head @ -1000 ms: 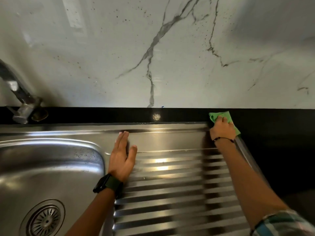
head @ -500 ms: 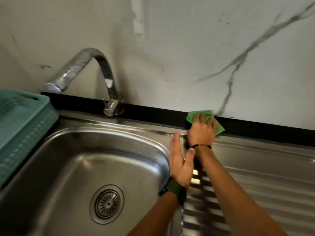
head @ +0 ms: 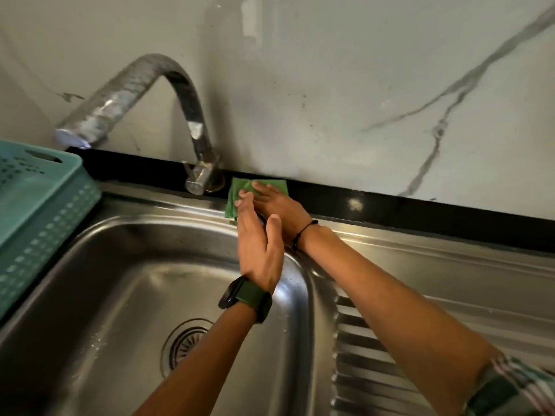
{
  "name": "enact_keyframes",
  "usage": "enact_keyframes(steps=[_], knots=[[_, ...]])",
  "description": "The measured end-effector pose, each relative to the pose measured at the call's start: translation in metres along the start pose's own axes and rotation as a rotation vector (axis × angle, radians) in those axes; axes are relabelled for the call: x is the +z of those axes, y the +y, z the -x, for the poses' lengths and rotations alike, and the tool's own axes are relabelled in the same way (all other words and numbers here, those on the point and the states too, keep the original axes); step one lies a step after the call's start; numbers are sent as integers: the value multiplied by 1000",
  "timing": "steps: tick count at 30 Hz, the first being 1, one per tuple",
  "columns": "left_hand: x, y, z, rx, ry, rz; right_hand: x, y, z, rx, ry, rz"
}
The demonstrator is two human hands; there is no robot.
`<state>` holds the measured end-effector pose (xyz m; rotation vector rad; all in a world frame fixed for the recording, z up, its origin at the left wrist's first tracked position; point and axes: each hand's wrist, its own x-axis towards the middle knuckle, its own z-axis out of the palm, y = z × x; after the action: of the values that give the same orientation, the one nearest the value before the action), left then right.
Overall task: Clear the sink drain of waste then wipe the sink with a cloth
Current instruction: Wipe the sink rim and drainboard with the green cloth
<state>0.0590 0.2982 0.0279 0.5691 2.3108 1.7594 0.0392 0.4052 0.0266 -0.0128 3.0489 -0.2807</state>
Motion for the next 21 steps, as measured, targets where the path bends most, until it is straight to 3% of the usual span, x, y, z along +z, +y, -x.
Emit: enact_keyframes(steps=[7,11,18,21], knots=[[48,22,52,237,-369,-181,-6,60,109,129,125,-7],[65,19,70,290,-485,-292,-6,83,165,254,180,3],[70,-7,84,409,-499,-551,-15,158,290,767,293,-103],[71,-6,83,396,-510,-519,-17,174,342,1042,305,-105]])
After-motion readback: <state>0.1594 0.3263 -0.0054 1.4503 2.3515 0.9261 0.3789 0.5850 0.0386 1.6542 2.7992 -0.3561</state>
